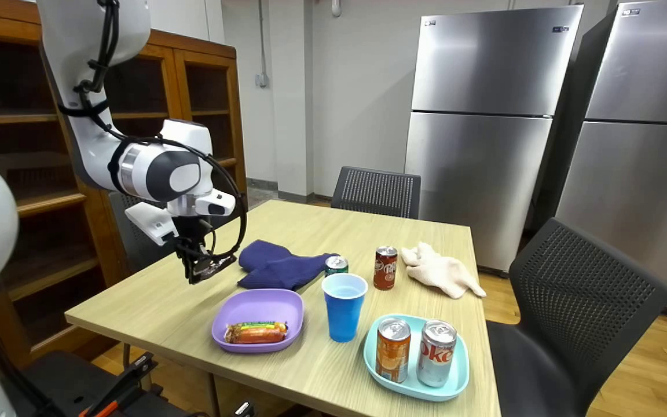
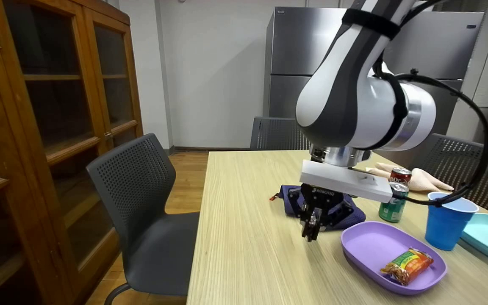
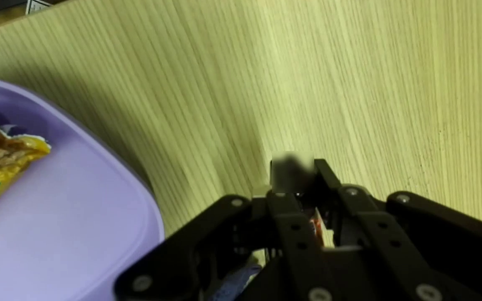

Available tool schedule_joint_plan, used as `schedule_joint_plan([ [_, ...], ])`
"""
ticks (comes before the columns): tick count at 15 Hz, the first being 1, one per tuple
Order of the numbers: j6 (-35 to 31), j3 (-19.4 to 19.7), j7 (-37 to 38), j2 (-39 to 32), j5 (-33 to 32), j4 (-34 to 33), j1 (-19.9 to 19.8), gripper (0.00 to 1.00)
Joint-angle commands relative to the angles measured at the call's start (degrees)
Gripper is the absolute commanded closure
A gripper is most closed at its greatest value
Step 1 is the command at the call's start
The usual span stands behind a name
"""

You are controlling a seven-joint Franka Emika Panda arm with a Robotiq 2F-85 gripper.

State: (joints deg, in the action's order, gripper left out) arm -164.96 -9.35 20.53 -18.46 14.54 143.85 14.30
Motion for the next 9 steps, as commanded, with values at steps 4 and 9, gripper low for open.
schedule_joint_plan([
  [4,-4.5,-0.3,5.2,7.5,4.9,7.2,0.1,0.95],
  [9,-6.4,0.5,9.2,10.6,7.4,11.7,-0.4,0.95],
])
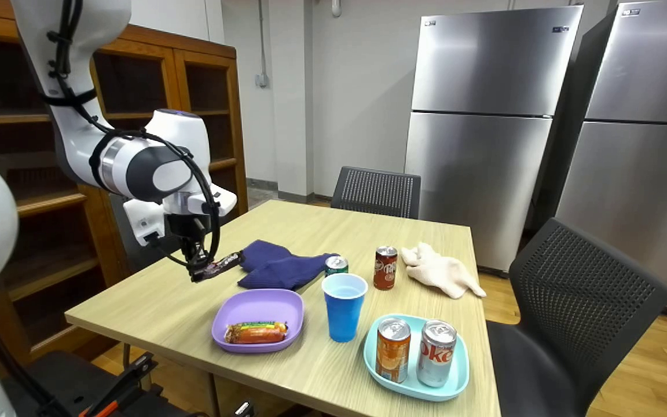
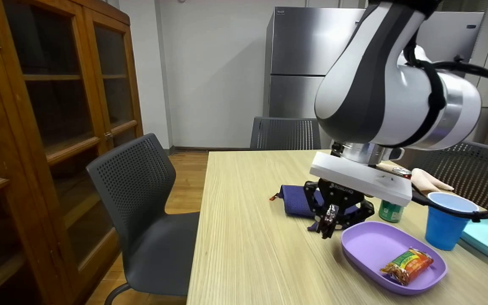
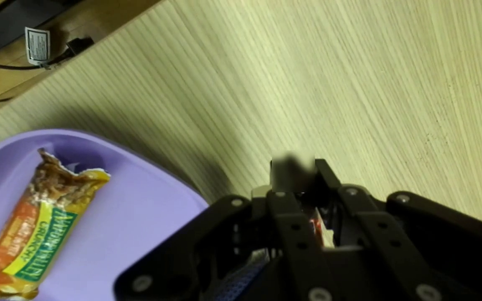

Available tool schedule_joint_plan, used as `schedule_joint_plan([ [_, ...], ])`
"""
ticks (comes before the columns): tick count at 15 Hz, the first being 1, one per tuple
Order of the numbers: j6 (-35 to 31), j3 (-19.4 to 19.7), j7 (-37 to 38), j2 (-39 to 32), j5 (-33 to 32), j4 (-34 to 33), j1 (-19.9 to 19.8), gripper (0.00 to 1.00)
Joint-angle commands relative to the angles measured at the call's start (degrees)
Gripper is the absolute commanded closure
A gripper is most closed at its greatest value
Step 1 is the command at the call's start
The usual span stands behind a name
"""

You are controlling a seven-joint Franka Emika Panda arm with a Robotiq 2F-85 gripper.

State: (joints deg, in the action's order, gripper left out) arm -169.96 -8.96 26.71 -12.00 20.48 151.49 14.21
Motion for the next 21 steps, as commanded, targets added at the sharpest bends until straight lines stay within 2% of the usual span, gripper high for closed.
schedule_joint_plan([
  [1,-1.8,0.5,3.9,4.6,1.5,4.9,-0.3,0.95],
  [5,-2.7,1.0,5.8,5.5,3.7,7.1,-1.6,0.95],
  [7,-2.9,-0.6,4.3,5.5,8.3,7.3,-3.8,0.95],
  [13,-3.8,-2.0,-0.9,4.3,22.9,6.3,-7.7,0.95],
  [21,-3.6,-1.1,-6.8,1.3,31.5,4.5,-11.5,0.95],
])
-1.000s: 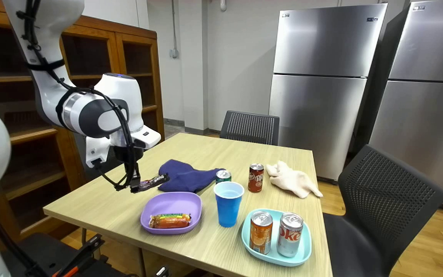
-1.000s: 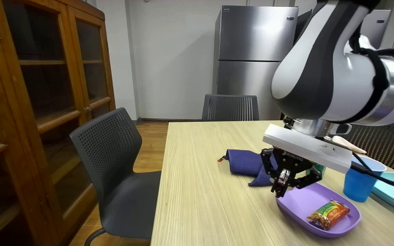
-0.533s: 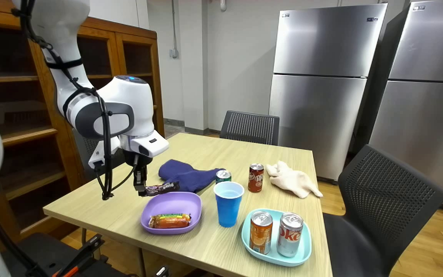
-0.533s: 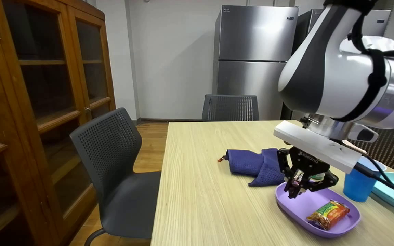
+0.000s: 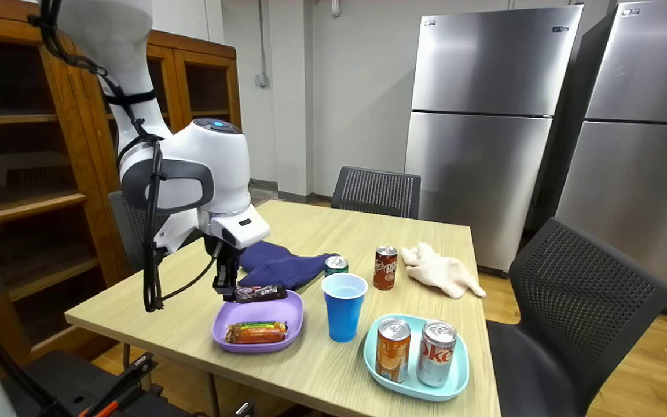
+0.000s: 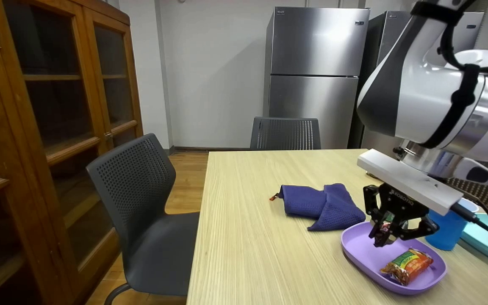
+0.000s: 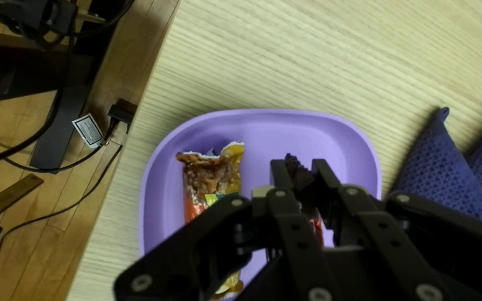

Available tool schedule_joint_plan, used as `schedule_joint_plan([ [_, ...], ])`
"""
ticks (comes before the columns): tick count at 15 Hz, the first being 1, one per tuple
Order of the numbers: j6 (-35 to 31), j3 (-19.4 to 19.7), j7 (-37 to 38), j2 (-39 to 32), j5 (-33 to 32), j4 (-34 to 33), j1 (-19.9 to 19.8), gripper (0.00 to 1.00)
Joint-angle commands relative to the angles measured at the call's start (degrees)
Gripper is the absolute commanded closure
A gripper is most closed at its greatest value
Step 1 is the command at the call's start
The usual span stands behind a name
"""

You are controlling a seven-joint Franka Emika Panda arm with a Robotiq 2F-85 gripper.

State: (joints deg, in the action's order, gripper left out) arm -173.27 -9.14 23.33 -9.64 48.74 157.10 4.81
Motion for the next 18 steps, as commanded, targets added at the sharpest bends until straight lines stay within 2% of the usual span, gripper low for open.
schedule_joint_plan([
  [1,-0.4,-0.9,-3.7,-1.5,3.7,-1.3,-2.4,0.95],
  [14,-0.8,-1.8,-9.1,-8.7,5.0,-5.8,-5.4,0.94],
  [15,-0.7,-2.1,-9.5,-8.8,5.1,-5.9,-5.4,0.56],
  [16,-0.7,-2.3,-9.8,-8.8,5.1,-5.9,-5.2,0.56],
  [18,-0.6,-3.3,-10.6,-7.8,5.3,-5.4,-5.2,0.43],
])
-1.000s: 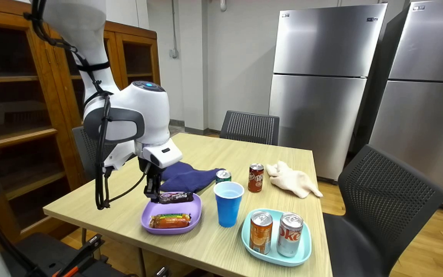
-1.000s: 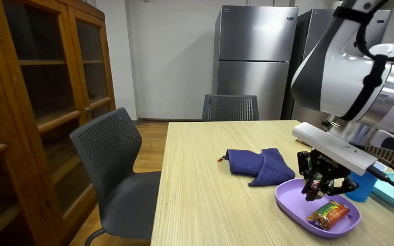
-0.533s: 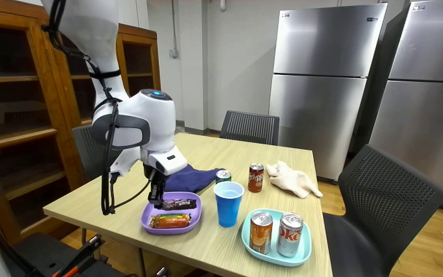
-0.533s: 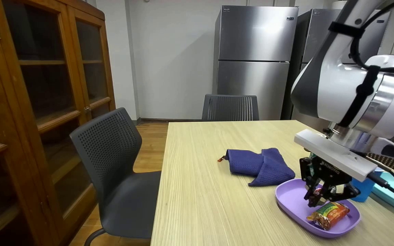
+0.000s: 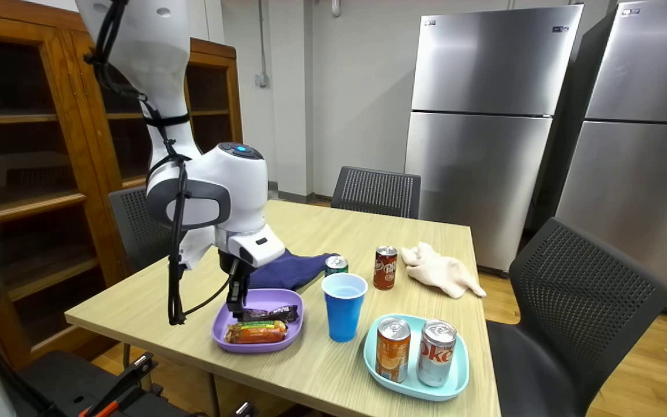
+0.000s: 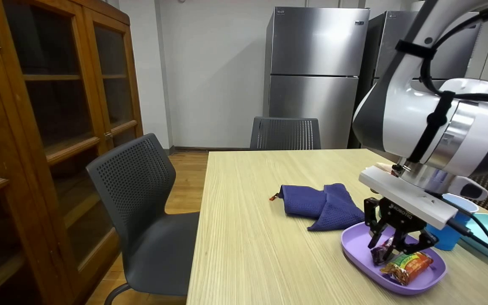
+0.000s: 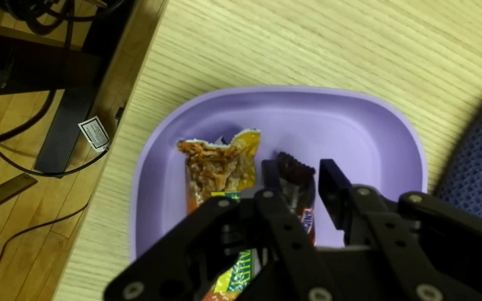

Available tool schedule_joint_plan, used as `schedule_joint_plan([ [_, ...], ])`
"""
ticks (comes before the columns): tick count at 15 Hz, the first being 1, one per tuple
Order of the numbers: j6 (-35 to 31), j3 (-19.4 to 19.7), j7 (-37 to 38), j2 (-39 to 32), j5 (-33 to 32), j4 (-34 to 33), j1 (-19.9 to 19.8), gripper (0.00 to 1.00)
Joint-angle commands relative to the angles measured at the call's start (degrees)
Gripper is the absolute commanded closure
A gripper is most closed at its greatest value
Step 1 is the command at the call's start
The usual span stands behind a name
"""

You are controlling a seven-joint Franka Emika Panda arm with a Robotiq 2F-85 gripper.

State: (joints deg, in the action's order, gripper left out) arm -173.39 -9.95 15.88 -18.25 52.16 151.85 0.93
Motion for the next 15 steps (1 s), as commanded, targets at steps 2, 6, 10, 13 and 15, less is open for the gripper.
schedule_joint_plan([
  [2,-1.3,-3.4,-3.9,2.2,2.4,0.6,-1.3,0.28],
  [6,-2.4,-5.3,-5.1,6.1,2.5,2.0,-1.2,0.01],
  [10,-2.2,-3.8,-5.3,10.4,-0.2,3.5,-0.1,0.00],
  [13,-2.2,-2.9,-5.4,13.0,-1.1,4.4,-0.3,0.00],
  [15,-2.3,-2.1,-5.5,14.4,-1.9,4.9,-0.4,0.00],
])
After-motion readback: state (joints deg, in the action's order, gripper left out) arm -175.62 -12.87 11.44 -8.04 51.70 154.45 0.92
